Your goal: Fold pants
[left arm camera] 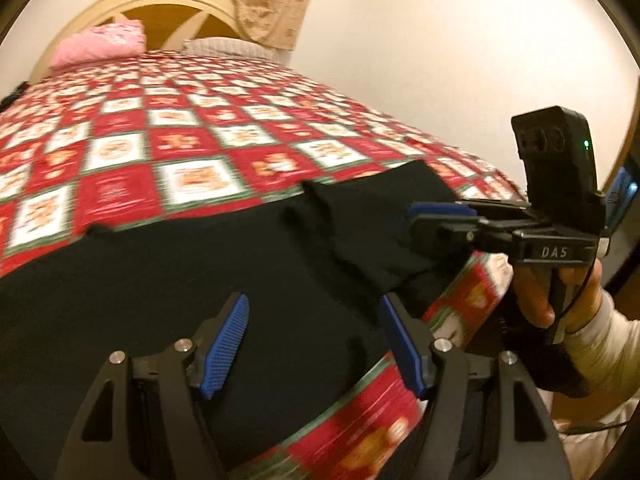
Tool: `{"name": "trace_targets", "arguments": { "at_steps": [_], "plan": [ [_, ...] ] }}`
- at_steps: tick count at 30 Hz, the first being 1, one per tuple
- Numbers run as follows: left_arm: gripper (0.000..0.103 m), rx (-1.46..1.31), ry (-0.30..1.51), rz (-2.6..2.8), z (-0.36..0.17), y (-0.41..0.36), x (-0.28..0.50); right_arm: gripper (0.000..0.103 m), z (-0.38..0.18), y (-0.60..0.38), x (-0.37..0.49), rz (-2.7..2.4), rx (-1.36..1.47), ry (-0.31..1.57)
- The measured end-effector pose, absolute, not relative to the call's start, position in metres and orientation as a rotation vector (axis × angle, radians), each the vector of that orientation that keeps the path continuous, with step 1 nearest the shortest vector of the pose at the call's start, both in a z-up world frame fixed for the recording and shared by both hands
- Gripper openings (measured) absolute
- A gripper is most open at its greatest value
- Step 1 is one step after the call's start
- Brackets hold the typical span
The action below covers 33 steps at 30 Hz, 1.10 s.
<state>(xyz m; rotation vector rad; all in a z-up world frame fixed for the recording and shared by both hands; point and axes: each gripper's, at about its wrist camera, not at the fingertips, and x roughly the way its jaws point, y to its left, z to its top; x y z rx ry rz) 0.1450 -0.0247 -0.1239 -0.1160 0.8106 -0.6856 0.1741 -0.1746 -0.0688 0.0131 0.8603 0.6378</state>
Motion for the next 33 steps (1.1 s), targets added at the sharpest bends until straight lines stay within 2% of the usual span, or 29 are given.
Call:
{"name": "trace_targets", "arguments": {
  "at_steps": [5, 8, 11, 12, 14, 15, 16, 21, 23, 24, 25, 27, 33],
  "plan": [
    [0.070, -0.170, 0.870, -0.771, -0.129, -0.063, 0.171, 0.040, -0.054, -0.219, 0.167, 0.533, 0.080, 0.757],
    [0.070, -0.184, 0.906, -0.763, -0.133, -0.077, 0.184, 0.049, -0.051, -0.239, 0.161, 0.502, 0.137, 0.696],
    [0.066, -0.219, 0.930, -0.742, -0.137, -0.081, 0.193, 0.051, -0.049, -0.246, 0.155, 0.506, 0.157, 0.647],
    [0.060, -0.228, 0.935, -0.737, -0.137, -0.081, 0.194, 0.051, -0.048, -0.247, 0.152, 0.510, 0.151, 0.627],
    [0.038, -0.236, 0.945, -0.737, -0.137, -0.082, 0.196, 0.051, -0.046, -0.245, 0.148, 0.523, 0.137, 0.596],
    [0.014, -0.240, 0.953, -0.741, -0.139, -0.082, 0.197, 0.051, -0.045, -0.245, 0.147, 0.530, 0.133, 0.591],
    [0.010, -0.251, 0.968, -0.748, -0.141, -0.082, 0.198, 0.051, -0.046, -0.245, 0.147, 0.530, 0.129, 0.586],
    [0.010, -0.202, 0.936, -0.672, -0.136, -0.081, 0.191, 0.056, -0.054, -0.252, 0.152, 0.515, 0.152, 0.604],
    [0.018, -0.169, 0.923, -0.641, -0.133, -0.080, 0.188, 0.056, -0.057, -0.252, 0.152, 0.512, 0.153, 0.608],
    [0.030, -0.161, 0.921, -0.627, -0.133, -0.078, 0.188, 0.056, -0.058, -0.252, 0.153, 0.513, 0.154, 0.610],
    [0.049, -0.159, 0.911, -0.609, -0.132, -0.076, 0.187, 0.056, -0.058, -0.251, 0.153, 0.514, 0.154, 0.610],
    [0.069, -0.175, 0.910, -0.593, -0.135, -0.072, 0.189, 0.056, -0.059, -0.249, 0.153, 0.516, 0.151, 0.611],
    [0.069, -0.200, 0.918, -0.608, -0.140, -0.079, 0.192, 0.056, -0.062, -0.247, 0.152, 0.518, 0.137, 0.612]
  ]
}}
